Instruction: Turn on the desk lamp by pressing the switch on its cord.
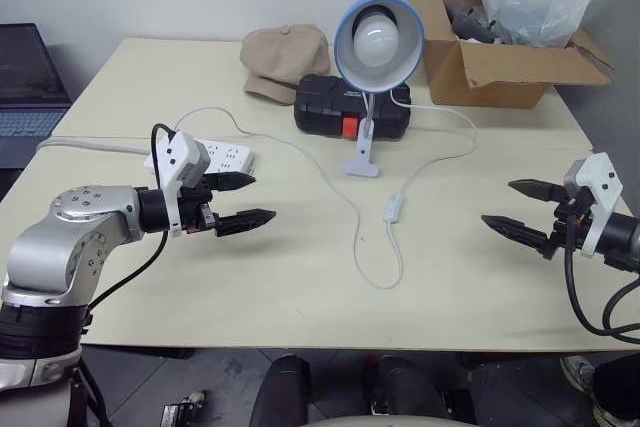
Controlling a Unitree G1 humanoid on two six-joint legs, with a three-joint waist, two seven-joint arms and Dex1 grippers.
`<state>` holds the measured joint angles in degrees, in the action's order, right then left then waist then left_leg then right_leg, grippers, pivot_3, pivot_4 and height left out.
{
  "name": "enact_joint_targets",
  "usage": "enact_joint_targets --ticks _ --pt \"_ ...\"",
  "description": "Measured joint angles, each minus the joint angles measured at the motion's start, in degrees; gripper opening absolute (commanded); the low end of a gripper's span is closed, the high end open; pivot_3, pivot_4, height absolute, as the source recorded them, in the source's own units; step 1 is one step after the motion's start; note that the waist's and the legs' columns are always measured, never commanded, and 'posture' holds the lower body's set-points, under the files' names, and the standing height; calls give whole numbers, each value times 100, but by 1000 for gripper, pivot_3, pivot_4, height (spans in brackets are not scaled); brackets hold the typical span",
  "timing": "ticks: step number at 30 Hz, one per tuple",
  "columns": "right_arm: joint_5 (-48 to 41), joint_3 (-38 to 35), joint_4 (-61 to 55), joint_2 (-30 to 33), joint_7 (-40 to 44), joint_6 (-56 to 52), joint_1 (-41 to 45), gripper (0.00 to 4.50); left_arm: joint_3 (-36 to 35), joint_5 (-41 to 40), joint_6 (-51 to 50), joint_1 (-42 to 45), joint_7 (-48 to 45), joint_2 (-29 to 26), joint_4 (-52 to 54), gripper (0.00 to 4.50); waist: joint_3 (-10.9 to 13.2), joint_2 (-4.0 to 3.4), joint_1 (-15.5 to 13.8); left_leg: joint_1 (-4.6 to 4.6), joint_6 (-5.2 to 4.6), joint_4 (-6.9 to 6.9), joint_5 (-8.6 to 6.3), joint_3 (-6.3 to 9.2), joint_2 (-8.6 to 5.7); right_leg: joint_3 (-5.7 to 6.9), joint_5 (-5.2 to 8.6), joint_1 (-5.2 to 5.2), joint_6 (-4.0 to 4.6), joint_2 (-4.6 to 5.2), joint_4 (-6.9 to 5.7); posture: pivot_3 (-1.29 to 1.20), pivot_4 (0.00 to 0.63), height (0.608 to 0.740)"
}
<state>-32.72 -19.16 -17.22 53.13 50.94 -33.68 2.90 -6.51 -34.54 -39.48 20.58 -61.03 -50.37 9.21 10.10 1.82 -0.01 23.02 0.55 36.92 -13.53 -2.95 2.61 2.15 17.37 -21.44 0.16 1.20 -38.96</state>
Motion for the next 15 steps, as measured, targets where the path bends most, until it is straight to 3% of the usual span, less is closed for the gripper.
enact_joint_targets --ticks 15 --pt "238 47 -13 -61 -127 81 51 4421 4 233 490 -11 17 181 1 4500 0 0 0 -2 0 -1 0 -10 2 -8 0 -4 0 0 0 0 150 740"
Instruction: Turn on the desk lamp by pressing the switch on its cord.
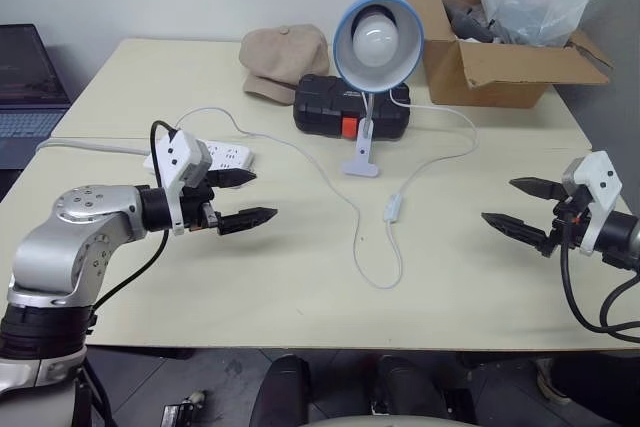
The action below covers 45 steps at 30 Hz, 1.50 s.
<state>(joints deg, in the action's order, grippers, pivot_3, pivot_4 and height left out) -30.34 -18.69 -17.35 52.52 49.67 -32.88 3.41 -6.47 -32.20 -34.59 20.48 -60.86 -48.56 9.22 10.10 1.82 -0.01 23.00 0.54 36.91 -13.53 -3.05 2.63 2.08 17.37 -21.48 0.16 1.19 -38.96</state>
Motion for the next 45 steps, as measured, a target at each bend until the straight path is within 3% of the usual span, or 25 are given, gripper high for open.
enact_joint_targets --ticks 10,16,20,26,28,36,45 --pt "-91 110 -167 -61 -21 -234 292 4421 143 -161 -13 184 -546 -46 -9 4500 0 0 4 -1 0 1 0 -4 1 -3 0 -2 0 -1 -1 0 150 740" --pt "-799 503 -160 -101 -498 -2111 1280 4421 273 -200 -21 404 -727 60 1 4500 0 -1 17 -1 0 1 0 -7 2 -7 -1 -3 1 -1 -3 0 150 740" --pt "-1047 855 373 -985 -1367 -3643 2374 4421 523 -196 -27 503 -887 113 12 4500 0 0 45 -3 0 -2 1 -9 4 -10 -3 -7 5 -3 -7 0 150 740" --pt "-938 996 1572 -2546 -2414 -4851 3406 4421 943 2 138 529 -1106 192 -7 4500 0 -1 33 55 1 1 2 -19 2 -16 -18 -70 29 -3 -17 0 150 740" --pt "-898 952 1809 -2802 -2602 -4981 3592 4421 982 35 153 534 -1114 237 -12 4500 0 -2 28 89 5 8 4 -15 2 -12 -19 -97 30 -3 -22 0 150 740" --pt "-592 547 2910 -3557 -3245 -5133 4229 4421 1010 103 256 549 -1129 264 -41 4500 0 -2 18 95 0 5 1 -20 1 -14 -19 -103 30 -3 -13 0 150 740" --pt "-393 528 3260 -3600 -3294 -5082 4412 4421 1010 102 266 463 -1103 284 -41 4500 0 -2 25 92 -2 6 1 -18 2 -13 -20 -103 30 -3 -22 0 150 740"
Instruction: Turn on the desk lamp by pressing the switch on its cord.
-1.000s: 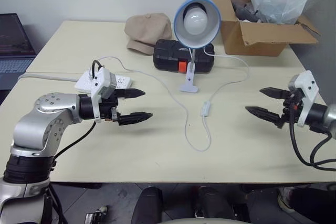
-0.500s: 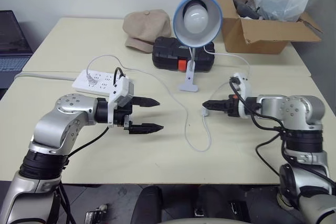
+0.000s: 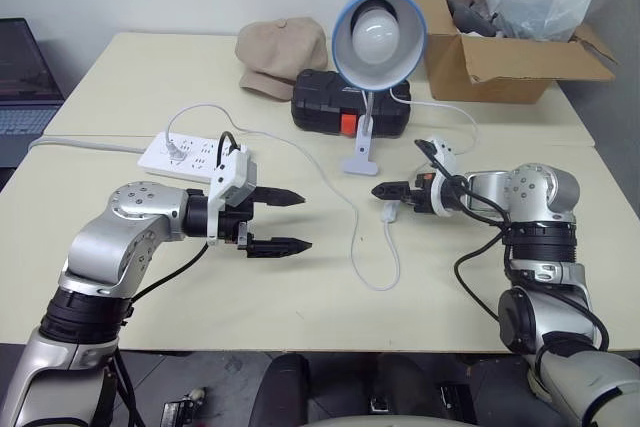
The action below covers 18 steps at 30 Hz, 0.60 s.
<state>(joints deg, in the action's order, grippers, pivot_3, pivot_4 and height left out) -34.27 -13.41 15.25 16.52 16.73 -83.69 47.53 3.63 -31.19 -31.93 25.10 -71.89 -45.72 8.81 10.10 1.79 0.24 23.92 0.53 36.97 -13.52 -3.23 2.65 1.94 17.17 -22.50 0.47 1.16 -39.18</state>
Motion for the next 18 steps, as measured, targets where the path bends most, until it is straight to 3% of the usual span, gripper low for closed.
enact_joint_targets --ticks 6,18 --pt "80 -8 131 11 22 9 70 3721 0 2 34 -45 17 65 0 4500 0 0 2 0 0 0 0 0 0 0 0 0 0 0 -1 0 150 740" --pt "157 -159 249 -144 -13 -51 131 826 0 84 133 -62 43 127 -10 4500 0 0 10 0 0 -1 0 0 1 0 0 -1 0 -1 0 0 150 740"
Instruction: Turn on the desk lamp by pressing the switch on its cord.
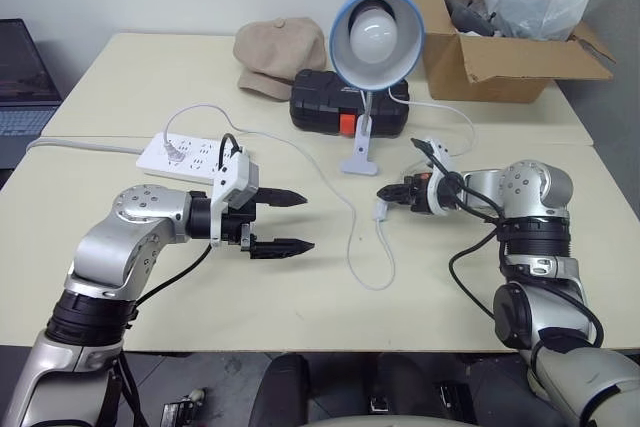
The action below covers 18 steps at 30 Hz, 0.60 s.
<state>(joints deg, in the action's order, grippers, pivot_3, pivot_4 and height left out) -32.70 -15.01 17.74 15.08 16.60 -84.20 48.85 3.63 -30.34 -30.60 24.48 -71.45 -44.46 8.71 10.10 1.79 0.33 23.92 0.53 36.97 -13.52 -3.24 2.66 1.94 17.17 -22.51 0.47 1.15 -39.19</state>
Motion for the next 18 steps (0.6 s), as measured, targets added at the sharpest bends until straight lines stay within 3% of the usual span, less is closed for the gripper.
enact_joint_targets --ticks 3,18 --pt "-33 -126 0 -41 44 -13 36 392 0 1 0 0 4 22 0 4500 0 0 0 -1 0 0 0 0 0 0 0 0 0 0 -1 0 150 740" --pt "-454 -849 -980 -186 157 -385 -317 388 -87 -167 -318 220 208 168 -53 4500 0 0 -3 1 0 -1 0 2 0 1 0 1 0 0 0 0 150 740"
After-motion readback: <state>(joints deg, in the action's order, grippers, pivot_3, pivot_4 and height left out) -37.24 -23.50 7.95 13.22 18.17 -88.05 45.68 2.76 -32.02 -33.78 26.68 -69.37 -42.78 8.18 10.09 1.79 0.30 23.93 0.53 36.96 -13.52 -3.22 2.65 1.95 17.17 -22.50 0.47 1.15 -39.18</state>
